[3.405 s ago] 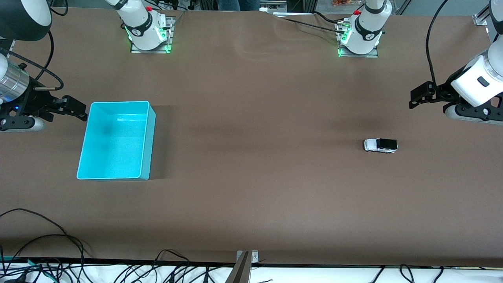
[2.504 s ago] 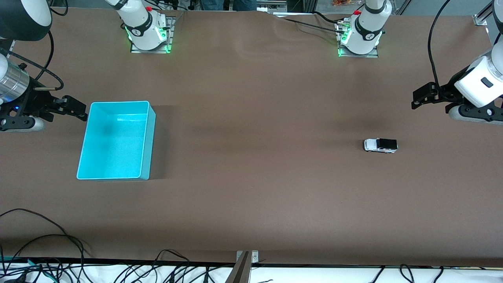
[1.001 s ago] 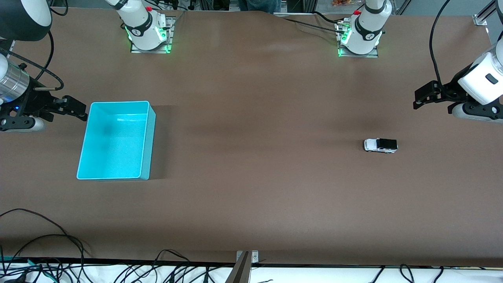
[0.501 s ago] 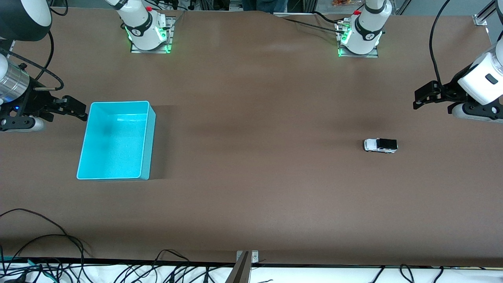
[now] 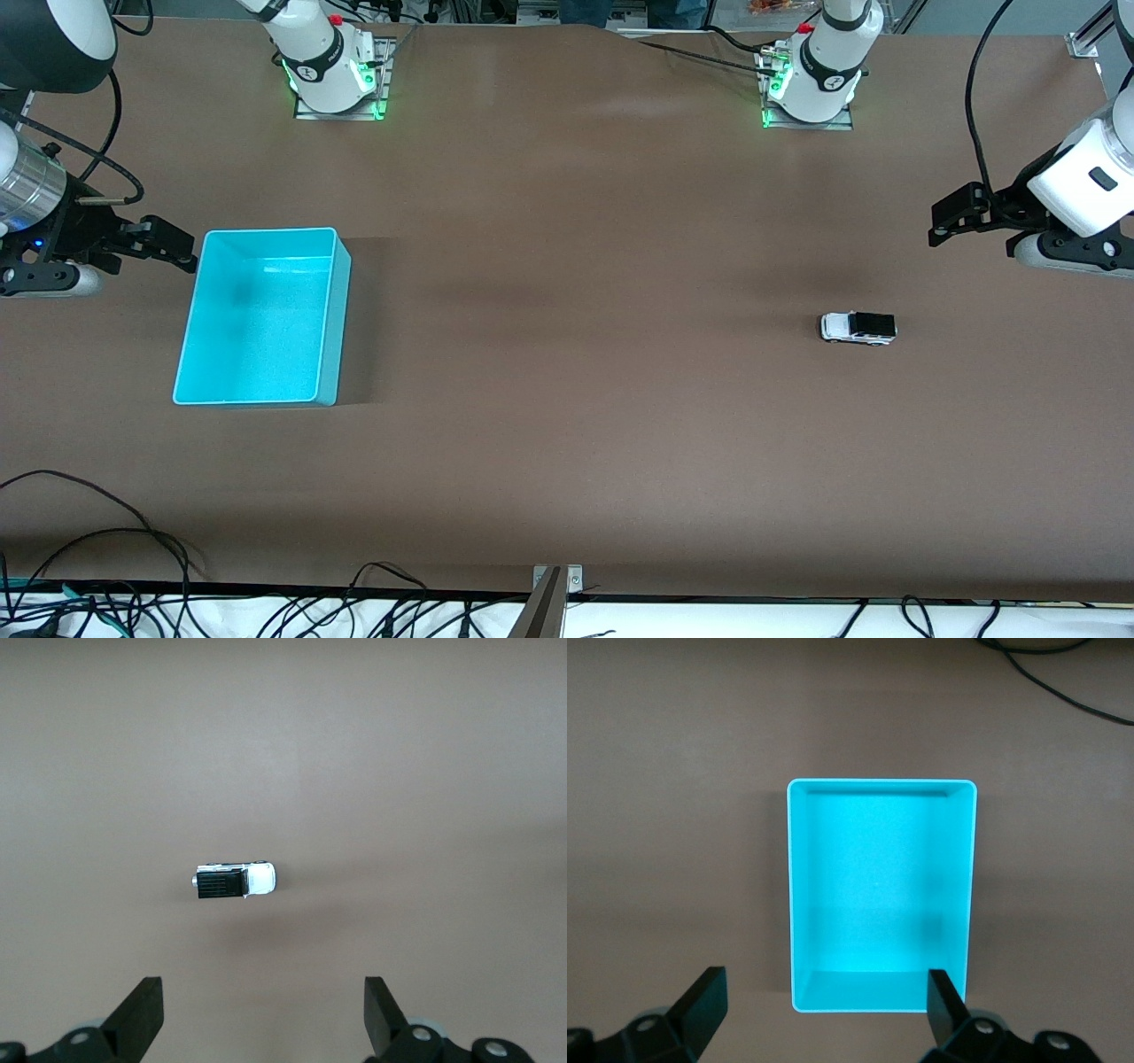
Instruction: Wind and store white jeep toy
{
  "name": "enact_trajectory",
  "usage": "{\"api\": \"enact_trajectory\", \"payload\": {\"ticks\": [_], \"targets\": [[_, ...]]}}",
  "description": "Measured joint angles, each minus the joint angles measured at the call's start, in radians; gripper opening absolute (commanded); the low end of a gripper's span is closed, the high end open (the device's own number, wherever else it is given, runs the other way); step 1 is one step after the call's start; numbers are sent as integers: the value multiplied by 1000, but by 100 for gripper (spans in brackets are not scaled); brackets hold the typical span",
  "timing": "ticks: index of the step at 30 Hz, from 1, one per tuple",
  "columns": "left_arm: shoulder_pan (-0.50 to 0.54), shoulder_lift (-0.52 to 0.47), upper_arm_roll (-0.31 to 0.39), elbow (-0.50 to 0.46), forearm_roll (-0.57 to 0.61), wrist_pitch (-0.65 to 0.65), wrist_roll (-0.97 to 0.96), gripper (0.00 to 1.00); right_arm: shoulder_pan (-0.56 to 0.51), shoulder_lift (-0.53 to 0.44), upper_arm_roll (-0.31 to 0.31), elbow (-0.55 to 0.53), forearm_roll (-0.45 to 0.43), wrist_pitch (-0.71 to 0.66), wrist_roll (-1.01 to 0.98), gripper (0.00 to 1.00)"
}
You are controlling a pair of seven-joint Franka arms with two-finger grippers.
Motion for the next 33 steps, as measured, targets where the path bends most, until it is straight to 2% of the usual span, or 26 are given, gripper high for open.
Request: {"api": "enact_trajectory", "payload": {"ticks": [13, 28, 33], "targets": [[2, 18, 1, 0, 0, -2, 0, 100, -1, 0, 0, 0, 0, 0, 0, 100], [-1, 96, -1, -2, 0, -42, 8, 100, -1, 0, 0, 0, 0, 0, 0, 100], [-1, 141, -1, -11, 0, -45, 65, 100, -1, 0, 0, 0, 0, 0, 0, 100]]}}
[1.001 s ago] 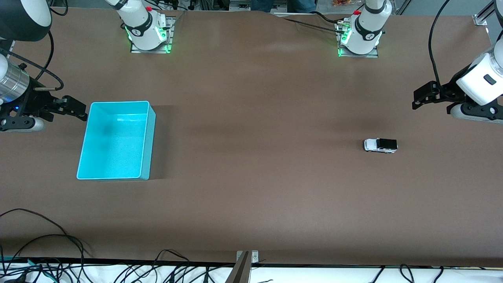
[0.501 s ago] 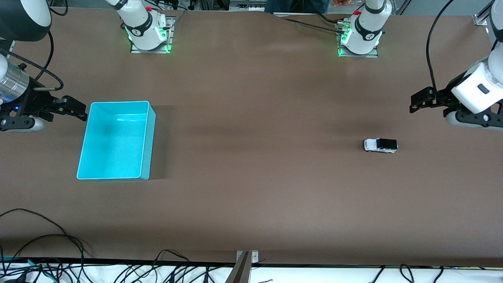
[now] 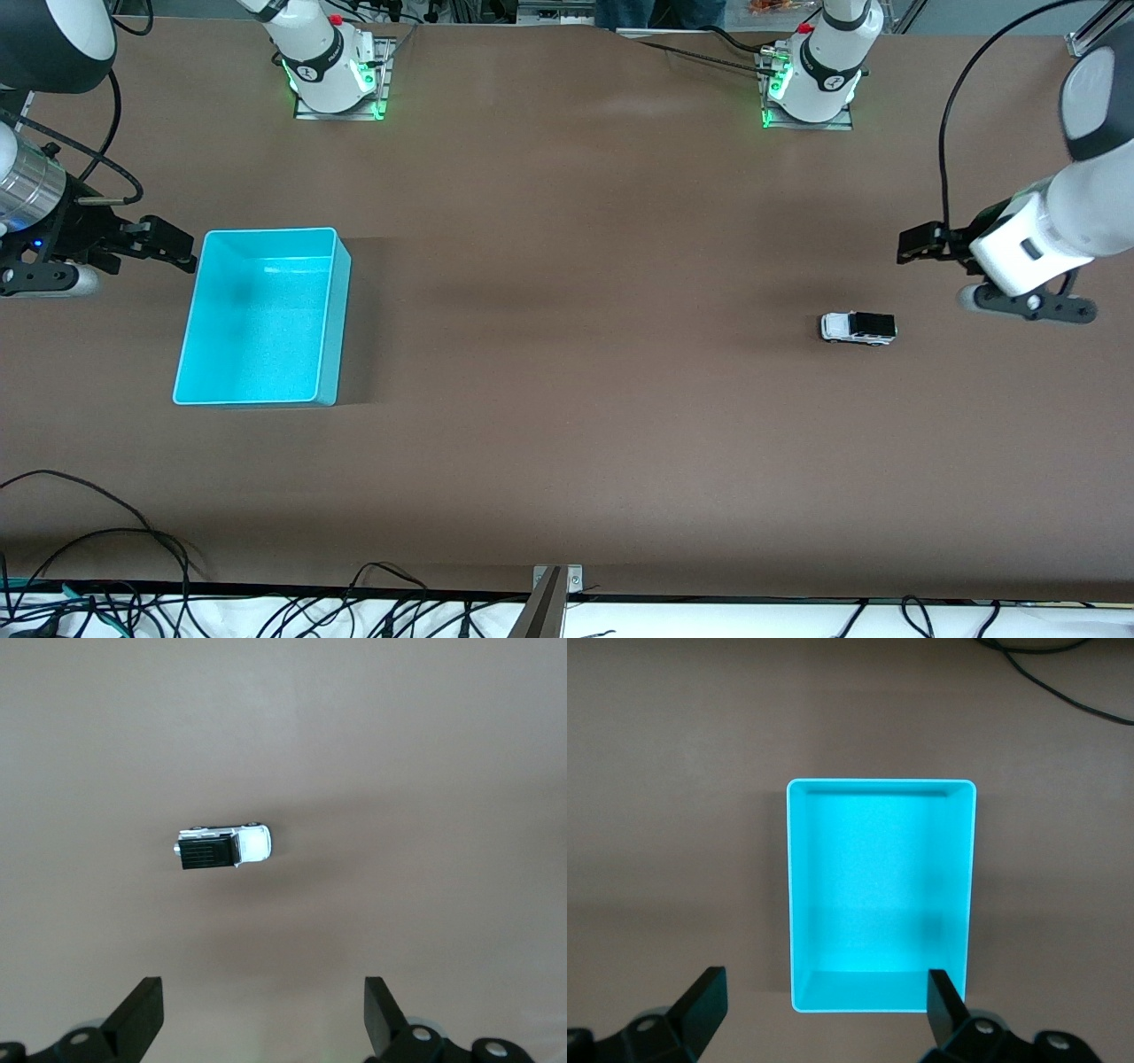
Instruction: Wind and store white jeep toy
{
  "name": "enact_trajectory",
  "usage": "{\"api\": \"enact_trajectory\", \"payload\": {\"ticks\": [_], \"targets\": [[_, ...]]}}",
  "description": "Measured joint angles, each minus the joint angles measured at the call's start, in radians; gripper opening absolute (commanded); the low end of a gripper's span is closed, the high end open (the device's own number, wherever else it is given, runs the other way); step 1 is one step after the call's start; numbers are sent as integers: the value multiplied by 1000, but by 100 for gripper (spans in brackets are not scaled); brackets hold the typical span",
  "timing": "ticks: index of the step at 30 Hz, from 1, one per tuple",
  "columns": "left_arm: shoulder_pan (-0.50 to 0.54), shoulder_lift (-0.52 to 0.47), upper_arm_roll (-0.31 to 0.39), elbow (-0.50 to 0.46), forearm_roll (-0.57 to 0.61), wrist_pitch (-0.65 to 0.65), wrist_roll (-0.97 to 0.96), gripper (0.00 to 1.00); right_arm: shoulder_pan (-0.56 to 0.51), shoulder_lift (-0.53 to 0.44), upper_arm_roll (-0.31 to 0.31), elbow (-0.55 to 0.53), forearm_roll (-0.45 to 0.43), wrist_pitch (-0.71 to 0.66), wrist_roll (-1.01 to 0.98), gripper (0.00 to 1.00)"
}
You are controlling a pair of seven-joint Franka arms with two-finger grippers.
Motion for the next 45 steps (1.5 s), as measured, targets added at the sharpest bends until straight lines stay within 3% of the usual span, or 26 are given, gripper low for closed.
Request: {"api": "enact_trajectory", "payload": {"ticks": [7, 26, 34, 45], "targets": [[1, 61, 1, -50, 13, 116, 122, 100, -1, 0, 0, 0, 0, 0, 0, 100], [61, 61, 4, -426, 31, 621, 720, 100, -6, 1, 0, 0, 0, 0, 0, 100], [97, 56, 4, -540, 31, 761, 953, 100, -7, 1, 0, 0, 0, 0, 0, 100], [98, 57, 1, -640, 56, 909, 1098, 100, -7, 1, 0, 0, 0, 0, 0, 100]]}}
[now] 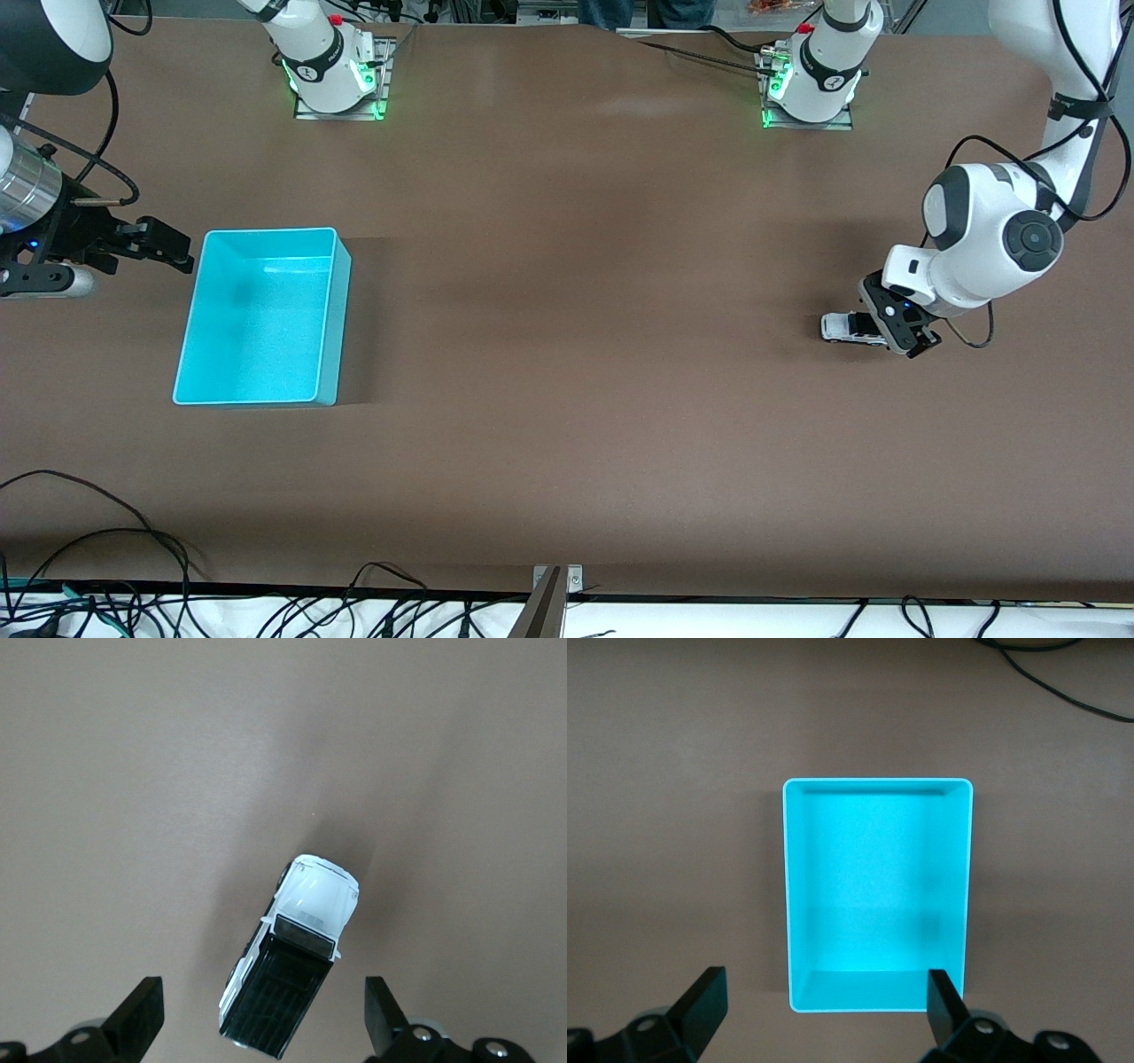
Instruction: Wind and store white jeep toy
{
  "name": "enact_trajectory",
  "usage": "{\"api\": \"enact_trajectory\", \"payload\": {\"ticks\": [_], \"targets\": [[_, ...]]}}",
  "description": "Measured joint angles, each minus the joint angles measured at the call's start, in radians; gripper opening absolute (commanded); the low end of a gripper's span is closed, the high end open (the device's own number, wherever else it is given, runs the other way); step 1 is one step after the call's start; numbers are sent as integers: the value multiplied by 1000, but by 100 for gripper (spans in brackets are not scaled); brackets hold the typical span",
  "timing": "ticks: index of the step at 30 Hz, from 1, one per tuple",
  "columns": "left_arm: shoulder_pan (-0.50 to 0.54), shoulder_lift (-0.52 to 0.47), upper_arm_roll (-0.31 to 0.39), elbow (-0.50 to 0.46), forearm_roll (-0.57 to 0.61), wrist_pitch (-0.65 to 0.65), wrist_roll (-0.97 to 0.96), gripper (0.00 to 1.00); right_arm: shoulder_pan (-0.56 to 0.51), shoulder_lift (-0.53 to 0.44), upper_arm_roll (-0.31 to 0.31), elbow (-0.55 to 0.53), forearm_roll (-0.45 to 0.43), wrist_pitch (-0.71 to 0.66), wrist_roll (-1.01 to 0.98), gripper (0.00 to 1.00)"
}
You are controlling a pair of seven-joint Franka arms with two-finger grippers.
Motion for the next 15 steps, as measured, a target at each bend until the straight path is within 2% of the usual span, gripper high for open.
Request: {"api": "enact_trajectory", "payload": {"ticks": [15], "targets": [[6, 70, 1, -7, 39, 83, 162, 100, 0, 0, 0, 0, 0, 0, 0, 100]]}}
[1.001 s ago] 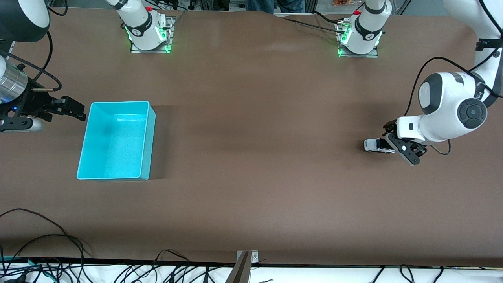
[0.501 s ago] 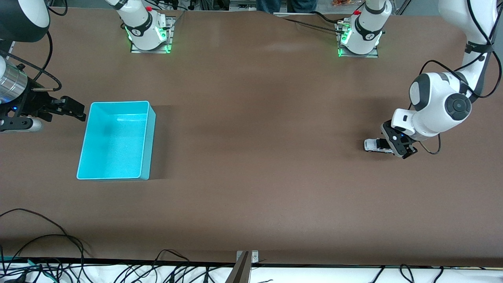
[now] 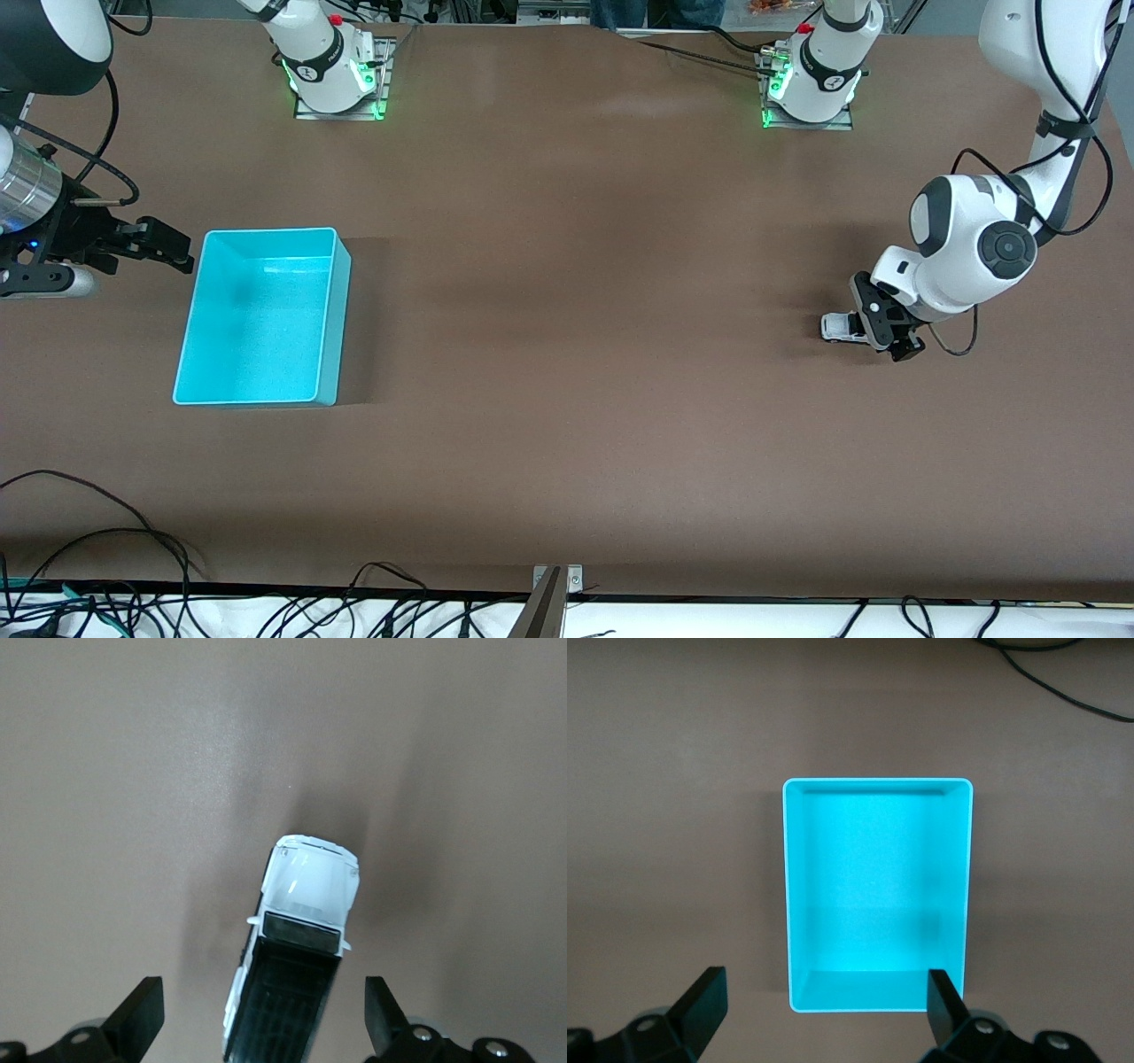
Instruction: Wind and store white jeep toy
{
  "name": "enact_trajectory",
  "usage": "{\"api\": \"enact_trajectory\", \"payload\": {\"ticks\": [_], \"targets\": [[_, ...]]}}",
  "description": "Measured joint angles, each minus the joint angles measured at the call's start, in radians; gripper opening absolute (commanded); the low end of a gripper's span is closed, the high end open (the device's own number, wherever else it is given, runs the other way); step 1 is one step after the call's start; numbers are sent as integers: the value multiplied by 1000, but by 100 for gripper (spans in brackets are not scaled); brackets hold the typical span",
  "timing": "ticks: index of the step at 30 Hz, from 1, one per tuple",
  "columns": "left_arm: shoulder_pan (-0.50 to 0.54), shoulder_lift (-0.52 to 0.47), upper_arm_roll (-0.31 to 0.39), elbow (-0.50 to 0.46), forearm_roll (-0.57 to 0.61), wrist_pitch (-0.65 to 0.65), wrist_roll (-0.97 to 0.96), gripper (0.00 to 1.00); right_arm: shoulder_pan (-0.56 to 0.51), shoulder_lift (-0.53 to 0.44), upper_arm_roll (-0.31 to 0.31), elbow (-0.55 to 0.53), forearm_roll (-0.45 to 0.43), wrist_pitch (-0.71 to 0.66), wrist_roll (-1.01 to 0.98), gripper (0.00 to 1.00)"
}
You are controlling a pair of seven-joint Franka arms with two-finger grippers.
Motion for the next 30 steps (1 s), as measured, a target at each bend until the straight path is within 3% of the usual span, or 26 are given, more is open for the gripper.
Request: {"api": "enact_trajectory", "payload": {"ticks": [18, 23, 27, 30], "targets": [[20, 46, 0, -1, 0, 15, 155, 98, 0, 0, 0, 0, 0, 0, 0, 100], [20, 56, 0, -1, 0, 26, 170, 73, 0, 0, 0, 0, 0, 0, 0, 100], [20, 57, -1, 0, 0, 31, 173, 34, 0, 0, 0, 0, 0, -1, 1, 100], [20, 57, -1, 0, 0, 31, 176, 16, 0, 0, 0, 0, 0, -1, 1, 100]]}}
